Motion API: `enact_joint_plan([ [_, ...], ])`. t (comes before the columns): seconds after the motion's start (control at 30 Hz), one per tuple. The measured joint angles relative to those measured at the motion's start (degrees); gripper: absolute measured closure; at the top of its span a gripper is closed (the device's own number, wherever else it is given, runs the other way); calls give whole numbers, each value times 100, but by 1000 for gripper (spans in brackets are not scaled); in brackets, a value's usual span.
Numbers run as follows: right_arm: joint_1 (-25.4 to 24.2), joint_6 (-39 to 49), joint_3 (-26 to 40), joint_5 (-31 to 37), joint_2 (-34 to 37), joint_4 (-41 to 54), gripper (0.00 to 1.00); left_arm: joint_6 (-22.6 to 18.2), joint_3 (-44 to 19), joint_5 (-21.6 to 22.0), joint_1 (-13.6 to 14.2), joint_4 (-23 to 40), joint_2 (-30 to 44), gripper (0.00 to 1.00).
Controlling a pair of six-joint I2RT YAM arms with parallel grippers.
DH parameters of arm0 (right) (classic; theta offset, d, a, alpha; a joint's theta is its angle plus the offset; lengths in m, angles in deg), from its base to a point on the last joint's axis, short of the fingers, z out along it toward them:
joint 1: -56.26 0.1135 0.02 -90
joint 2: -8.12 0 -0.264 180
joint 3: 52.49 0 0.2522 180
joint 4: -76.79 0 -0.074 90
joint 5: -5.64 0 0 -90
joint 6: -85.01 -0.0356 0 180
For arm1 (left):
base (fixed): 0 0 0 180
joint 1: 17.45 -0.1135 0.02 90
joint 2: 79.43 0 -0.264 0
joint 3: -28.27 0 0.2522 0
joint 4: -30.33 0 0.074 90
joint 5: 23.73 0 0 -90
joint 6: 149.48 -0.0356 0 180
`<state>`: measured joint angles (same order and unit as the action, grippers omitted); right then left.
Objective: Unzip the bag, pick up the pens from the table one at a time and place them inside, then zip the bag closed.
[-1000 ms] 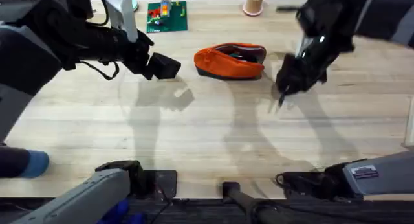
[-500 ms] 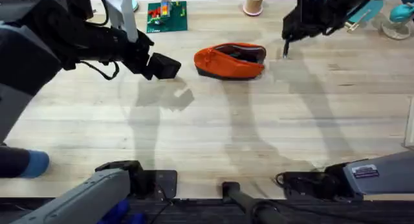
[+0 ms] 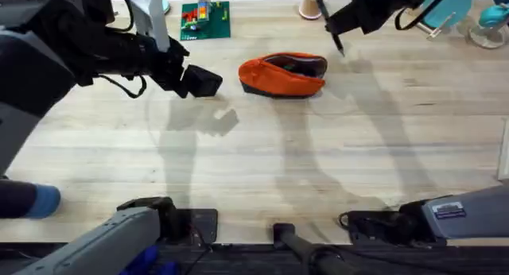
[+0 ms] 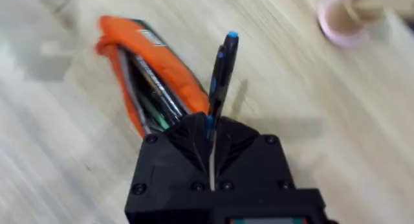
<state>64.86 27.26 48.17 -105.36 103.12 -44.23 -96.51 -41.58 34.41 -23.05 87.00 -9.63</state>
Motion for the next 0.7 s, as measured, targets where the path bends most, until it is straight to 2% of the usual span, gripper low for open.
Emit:
enact_joint_plan([
  [0.13, 0, 1179, 0, -545, 0, 2, 968, 0, 0, 0, 0, -1, 0, 7],
  [0.37, 0, 2696, 0, -1312, 0, 2, 968, 0, 0, 0, 0, 0, 0, 8],
  [0.7, 4, 3455, 2, -1691, 0, 227, 969, 0, 0, 0, 0, 0, 0, 7],
])
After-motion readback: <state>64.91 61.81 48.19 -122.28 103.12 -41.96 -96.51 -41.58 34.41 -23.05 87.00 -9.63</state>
